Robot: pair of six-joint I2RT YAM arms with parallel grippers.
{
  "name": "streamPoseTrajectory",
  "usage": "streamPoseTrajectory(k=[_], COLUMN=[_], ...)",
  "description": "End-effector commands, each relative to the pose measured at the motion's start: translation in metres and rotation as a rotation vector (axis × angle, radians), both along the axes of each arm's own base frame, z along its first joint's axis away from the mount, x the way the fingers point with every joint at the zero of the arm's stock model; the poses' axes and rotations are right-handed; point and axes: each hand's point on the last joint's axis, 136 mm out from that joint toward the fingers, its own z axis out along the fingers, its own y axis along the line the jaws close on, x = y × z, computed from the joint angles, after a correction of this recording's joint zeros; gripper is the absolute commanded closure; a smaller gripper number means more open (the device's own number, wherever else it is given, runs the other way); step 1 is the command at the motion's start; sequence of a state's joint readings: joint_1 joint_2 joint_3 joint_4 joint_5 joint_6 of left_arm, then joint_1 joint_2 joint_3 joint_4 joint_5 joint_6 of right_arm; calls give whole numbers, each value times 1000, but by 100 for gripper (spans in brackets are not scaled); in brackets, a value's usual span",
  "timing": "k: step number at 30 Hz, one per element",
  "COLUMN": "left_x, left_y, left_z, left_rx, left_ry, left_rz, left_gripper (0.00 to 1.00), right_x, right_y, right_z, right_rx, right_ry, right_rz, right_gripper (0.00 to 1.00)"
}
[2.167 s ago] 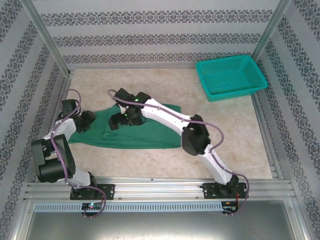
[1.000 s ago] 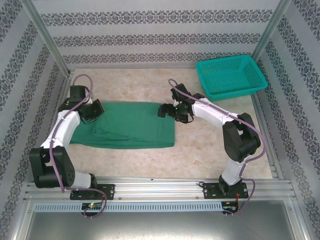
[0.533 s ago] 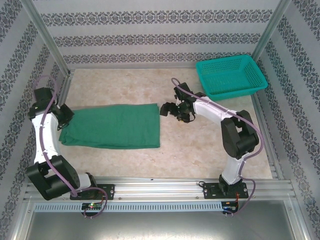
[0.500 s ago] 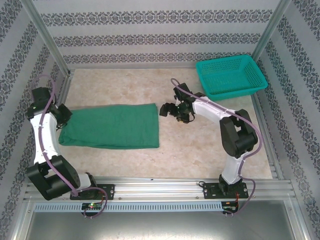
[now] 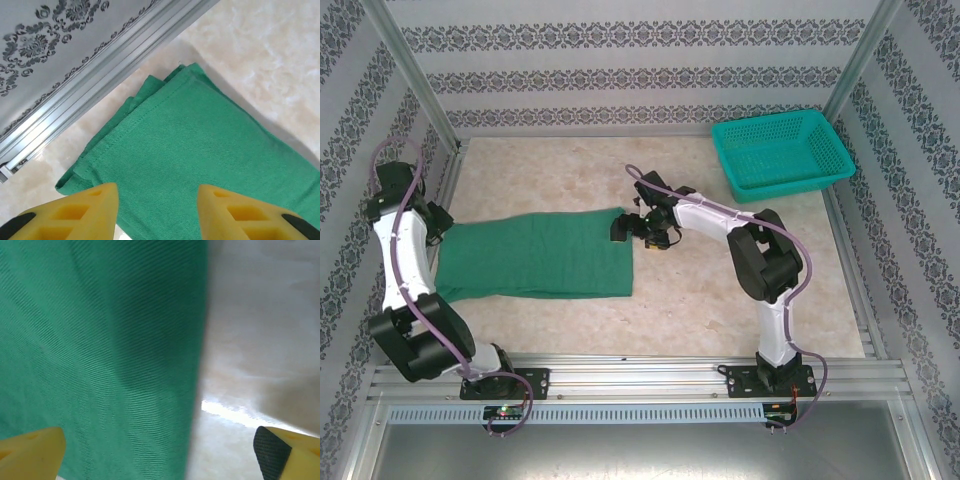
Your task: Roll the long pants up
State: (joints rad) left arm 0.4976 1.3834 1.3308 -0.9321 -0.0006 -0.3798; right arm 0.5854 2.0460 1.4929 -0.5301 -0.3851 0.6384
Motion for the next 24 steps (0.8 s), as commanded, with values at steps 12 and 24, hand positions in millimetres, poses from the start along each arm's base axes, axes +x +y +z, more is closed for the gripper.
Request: streamPoseTrajectory(k=[12, 24], left_x=[39, 111], left_y=[-112, -164], left_z=[-121, -175], left_rx=[-201, -193], left_ry=[118, 260], left_rz=[-198, -397], left_gripper=[61, 73], right_x=[60, -43], right_y=[-1, -86], right_z=[-34, -39], right_rx=[-72, -179], right_ry=[1, 61], right_rz=[40, -41], right_gripper=[68, 100])
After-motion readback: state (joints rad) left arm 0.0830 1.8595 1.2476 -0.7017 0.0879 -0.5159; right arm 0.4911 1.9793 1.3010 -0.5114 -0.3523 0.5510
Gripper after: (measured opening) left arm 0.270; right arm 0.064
